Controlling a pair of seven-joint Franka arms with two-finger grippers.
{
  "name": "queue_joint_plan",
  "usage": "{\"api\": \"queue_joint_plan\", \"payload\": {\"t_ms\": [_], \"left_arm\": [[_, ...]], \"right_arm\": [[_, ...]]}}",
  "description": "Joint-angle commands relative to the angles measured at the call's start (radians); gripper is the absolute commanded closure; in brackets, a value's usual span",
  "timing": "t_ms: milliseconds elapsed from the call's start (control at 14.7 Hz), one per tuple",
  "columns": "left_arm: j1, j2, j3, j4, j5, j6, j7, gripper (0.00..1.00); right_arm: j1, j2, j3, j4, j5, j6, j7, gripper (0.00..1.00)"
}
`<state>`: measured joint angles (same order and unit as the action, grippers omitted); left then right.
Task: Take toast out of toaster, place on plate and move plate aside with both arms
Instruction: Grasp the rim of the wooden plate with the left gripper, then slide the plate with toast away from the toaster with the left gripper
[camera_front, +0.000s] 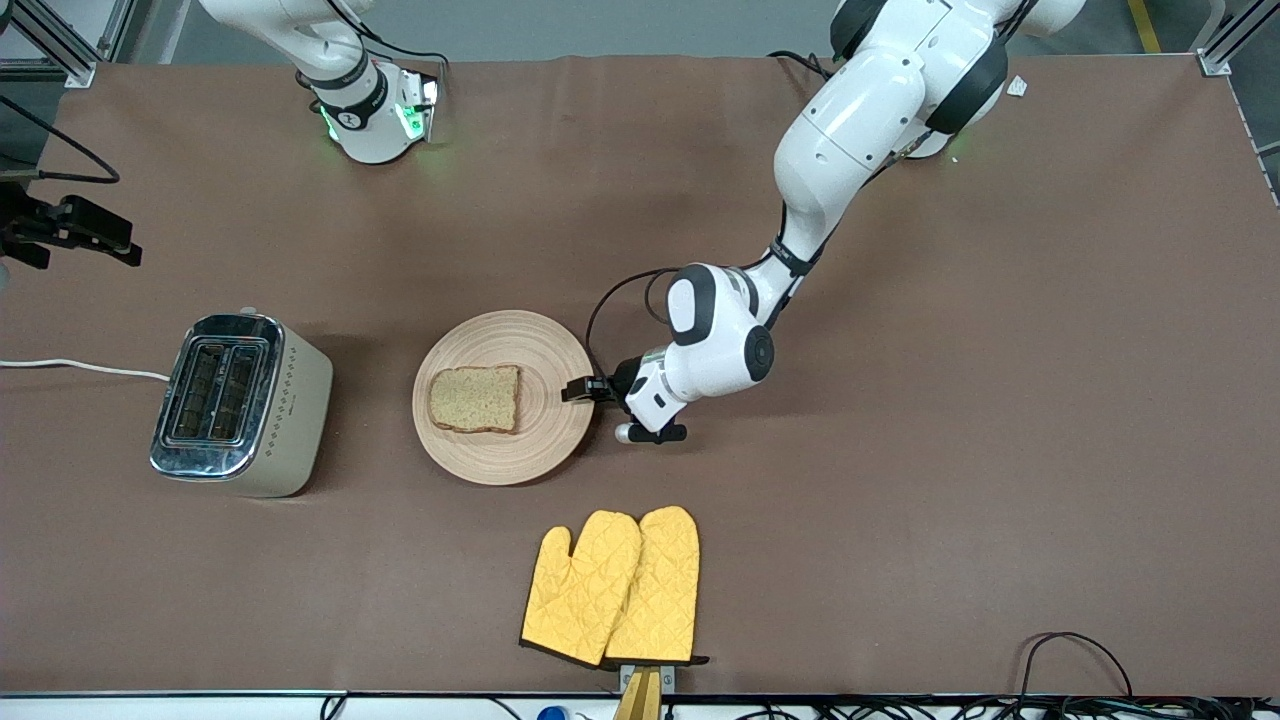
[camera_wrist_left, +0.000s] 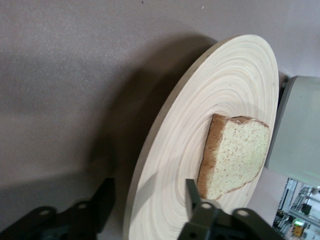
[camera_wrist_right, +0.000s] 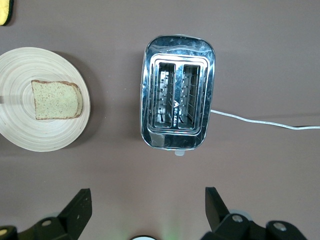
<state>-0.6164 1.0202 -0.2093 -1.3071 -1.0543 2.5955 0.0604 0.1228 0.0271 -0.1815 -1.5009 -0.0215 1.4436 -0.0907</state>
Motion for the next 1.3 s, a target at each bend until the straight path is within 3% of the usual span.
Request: {"api": "queue_joint_plan", "payload": {"t_ms": [0, 136, 477, 682, 1023, 1227], "left_arm": [[0.001, 0.024, -0.025, 0.029, -0.059, 0.031, 0.062, 0.92], [0.001, 0.023, -0.025, 0.029, -0.073, 0.031, 0.070, 1.00], [0.027, -0.015, -0.022, 0.022, -0.061, 0.028, 0.120, 1.00], [0.072, -0.093, -0.024, -0.041, -0.058, -0.021, 0.162, 1.00], [0.254, -0.247, -0.024, -0.199, -0.059, -0.243, 0.344, 1.00], [0.427, -0.261, -0.025, -0.248, -0.058, -0.467, 0.516, 1.00]], "right_arm": [[-0.009, 0.007, 0.005, 0.019, -0.012, -0.015, -0.017, 0.00], [-0.011, 0.007, 0.005, 0.019, -0.014, -0.014, -0.018, 0.00], [-0.008, 0.007, 0.007, 0.021, -0.014, -0.014, -0.021, 0.00], [-0.008, 0.007, 0.008, 0.028, -0.011, -0.014, -0.021, 0.00], [-0.003, 0.007, 0.008, 0.036, -0.002, -0.015, -0.018, 0.00], [0.003, 0.008, 0.011, 0.038, -0.008, -0.022, -0.018, 0.00]]}}
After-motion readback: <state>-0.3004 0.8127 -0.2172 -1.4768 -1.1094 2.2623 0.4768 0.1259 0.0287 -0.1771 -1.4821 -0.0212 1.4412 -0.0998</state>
